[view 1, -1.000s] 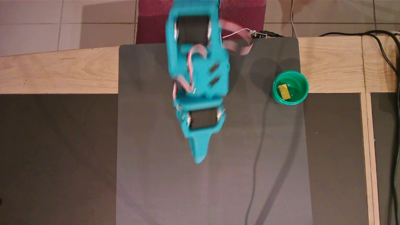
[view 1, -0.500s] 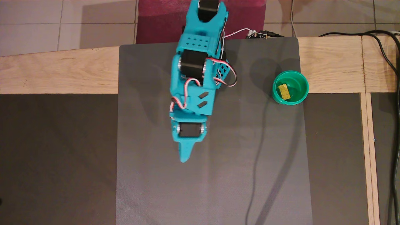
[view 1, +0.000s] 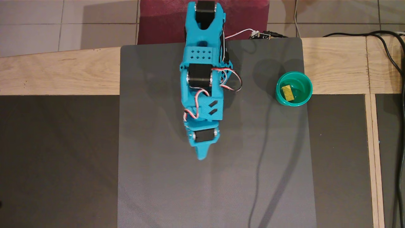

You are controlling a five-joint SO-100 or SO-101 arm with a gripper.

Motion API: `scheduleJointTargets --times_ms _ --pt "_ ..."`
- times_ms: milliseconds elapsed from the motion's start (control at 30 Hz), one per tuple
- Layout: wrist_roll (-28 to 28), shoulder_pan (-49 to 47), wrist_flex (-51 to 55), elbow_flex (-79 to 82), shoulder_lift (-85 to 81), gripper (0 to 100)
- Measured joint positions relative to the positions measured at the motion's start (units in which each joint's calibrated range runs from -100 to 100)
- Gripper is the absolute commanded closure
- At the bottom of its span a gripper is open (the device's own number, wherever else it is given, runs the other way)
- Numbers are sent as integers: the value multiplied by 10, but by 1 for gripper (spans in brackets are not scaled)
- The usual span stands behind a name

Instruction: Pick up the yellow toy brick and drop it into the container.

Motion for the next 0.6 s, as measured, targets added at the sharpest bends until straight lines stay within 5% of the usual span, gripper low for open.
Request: scheduleJointTargets --times_ms 600 --pt "-54 -66 0 0 0 100"
